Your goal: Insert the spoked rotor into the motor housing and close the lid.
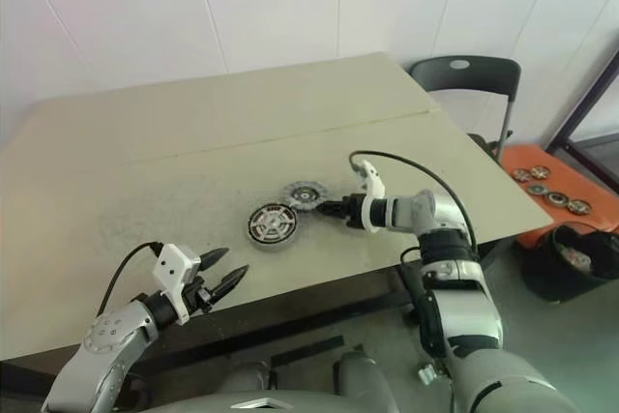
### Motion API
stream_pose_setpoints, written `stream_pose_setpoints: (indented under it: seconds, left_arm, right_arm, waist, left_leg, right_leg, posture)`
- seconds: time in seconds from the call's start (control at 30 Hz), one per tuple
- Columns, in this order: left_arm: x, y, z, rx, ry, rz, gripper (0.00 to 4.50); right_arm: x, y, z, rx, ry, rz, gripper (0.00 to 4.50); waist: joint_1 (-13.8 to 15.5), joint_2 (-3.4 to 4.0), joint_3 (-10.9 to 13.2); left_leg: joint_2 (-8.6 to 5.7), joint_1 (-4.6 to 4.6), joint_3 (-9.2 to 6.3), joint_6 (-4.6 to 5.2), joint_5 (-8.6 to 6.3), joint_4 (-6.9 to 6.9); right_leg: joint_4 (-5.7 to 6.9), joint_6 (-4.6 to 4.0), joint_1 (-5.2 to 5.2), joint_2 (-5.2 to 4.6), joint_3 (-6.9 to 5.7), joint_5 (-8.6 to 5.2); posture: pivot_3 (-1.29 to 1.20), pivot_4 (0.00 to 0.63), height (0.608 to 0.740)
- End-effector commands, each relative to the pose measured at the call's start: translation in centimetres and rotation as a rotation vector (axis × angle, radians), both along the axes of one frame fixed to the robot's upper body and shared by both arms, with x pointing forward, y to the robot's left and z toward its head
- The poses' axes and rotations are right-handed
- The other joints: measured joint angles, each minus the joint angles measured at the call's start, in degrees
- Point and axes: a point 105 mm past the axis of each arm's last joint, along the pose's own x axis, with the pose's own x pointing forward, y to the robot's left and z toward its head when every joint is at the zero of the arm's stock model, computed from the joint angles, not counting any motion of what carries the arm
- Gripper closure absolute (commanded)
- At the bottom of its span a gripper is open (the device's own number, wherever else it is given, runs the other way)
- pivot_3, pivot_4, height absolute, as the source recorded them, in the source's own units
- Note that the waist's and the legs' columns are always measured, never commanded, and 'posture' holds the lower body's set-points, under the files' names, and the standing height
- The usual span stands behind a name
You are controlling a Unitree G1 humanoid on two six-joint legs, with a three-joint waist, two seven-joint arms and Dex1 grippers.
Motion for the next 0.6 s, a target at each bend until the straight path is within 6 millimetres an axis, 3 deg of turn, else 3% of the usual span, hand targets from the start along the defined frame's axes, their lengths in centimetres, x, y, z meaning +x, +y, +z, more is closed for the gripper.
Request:
stream_pose_setpoints:
  seconds: [0.03,0.47,0.6]
  left_arm:
    - [0.4,0.0,0.8,0.014,-0.051,-0.004,1.43]
    - [0.9,0.4,0.6,0.052,-0.044,-0.002,1.43]
    - [1.0,0.4,0.6,0.063,-0.048,-0.004,1.43]
  right_arm:
    - [1.3,0.3,1.2,0.015,-0.049,-0.044,2.51]
    - [1.4,4.1,1.3,0.146,-0.018,-0.058,2.51]
    - [1.6,5.3,2.1,0.142,-0.099,-0.029,3.41]
  waist:
    - [0.0,0.00,0.0]
    - [-0.1,0.02,0.0]
    - [-0.3,0.01,0.0]
  left_leg:
    - [-0.01,-0.06,0.03,0.01,0.00,-0.11]
    - [0.03,-0.03,0.05,0.17,-0.10,-0.09]
    - [0.03,-0.01,0.05,0.17,-0.10,-0.10]
  right_leg:
    - [-0.01,0.01,-0.08,0.00,0.02,0.02]
    - [0.05,0.01,-0.11,0.08,0.04,0.02]
    - [0.05,0.02,-0.10,0.08,0.04,0.03]
  posture:
    - [0.00,0.000,0.740]
    - [0.00,0.000,0.740]
    - [0.00,0.000,0.740]
